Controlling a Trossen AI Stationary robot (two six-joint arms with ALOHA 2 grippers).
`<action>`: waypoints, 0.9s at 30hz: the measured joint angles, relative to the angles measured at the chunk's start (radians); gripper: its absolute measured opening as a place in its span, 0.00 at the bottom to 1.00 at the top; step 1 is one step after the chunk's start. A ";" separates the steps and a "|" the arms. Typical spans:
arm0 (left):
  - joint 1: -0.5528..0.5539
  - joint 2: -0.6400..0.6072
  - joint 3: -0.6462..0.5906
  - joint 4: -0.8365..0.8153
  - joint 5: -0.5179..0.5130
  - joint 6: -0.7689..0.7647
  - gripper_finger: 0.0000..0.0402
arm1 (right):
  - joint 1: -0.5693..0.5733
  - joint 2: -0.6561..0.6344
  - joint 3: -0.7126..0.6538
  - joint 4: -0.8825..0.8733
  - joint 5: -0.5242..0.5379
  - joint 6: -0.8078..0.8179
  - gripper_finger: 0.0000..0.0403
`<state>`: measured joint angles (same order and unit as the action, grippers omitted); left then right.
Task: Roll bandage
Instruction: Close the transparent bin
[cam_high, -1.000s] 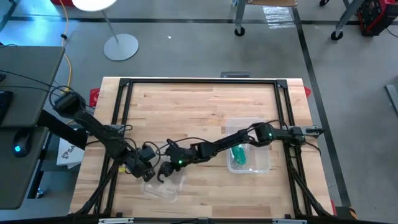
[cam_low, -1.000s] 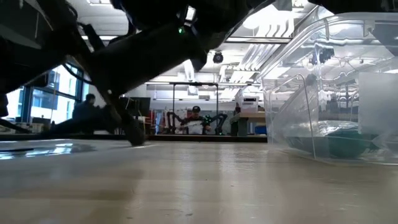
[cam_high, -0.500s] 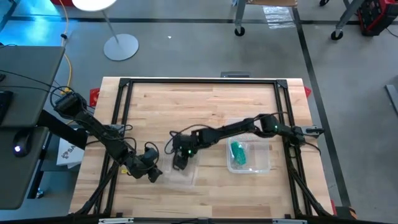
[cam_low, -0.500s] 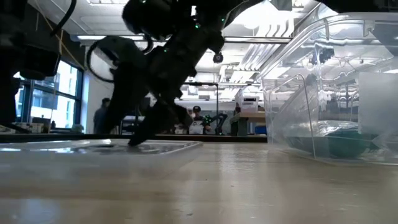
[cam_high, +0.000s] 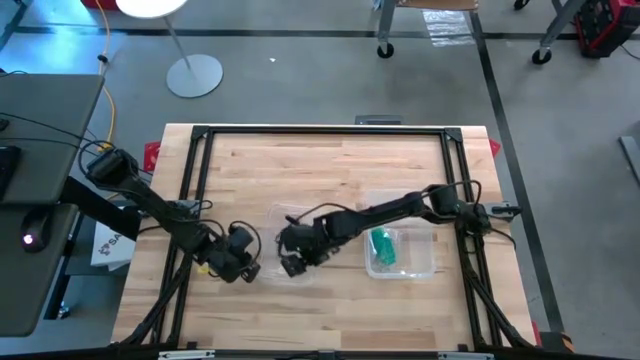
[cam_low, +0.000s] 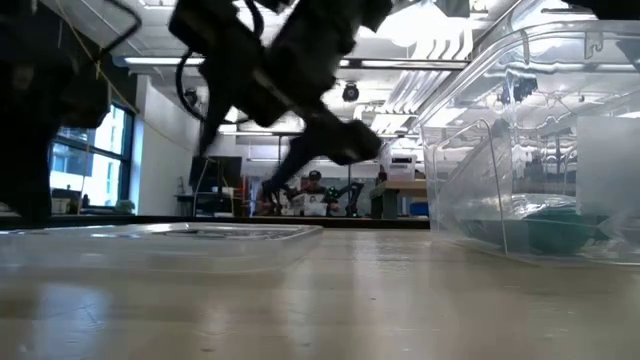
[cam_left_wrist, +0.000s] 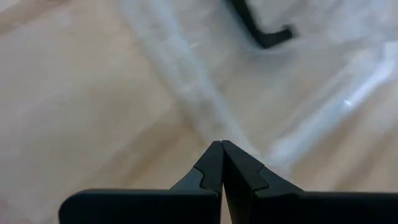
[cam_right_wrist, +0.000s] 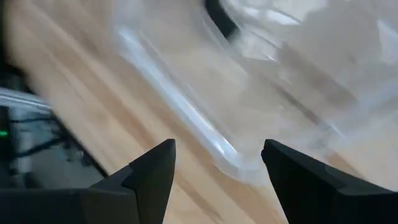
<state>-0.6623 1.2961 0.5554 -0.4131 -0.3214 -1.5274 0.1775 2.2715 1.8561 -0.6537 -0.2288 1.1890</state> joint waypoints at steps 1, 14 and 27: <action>0.011 0.000 -0.016 0.007 0.009 0.011 0.00 | 0.009 0.003 0.000 -0.025 0.000 0.005 0.60; -0.040 0.068 -0.059 0.442 0.066 0.024 0.00 | -0.023 0.014 0.000 -0.282 -0.015 -0.320 0.60; 0.017 0.016 0.122 -0.042 -0.022 0.111 0.00 | -0.074 -0.055 0.002 0.023 0.020 -0.297 0.60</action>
<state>-0.6457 1.3120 0.6773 -0.4556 -0.3431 -1.4162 0.1036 2.2168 1.8577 -0.6308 -0.2086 0.8920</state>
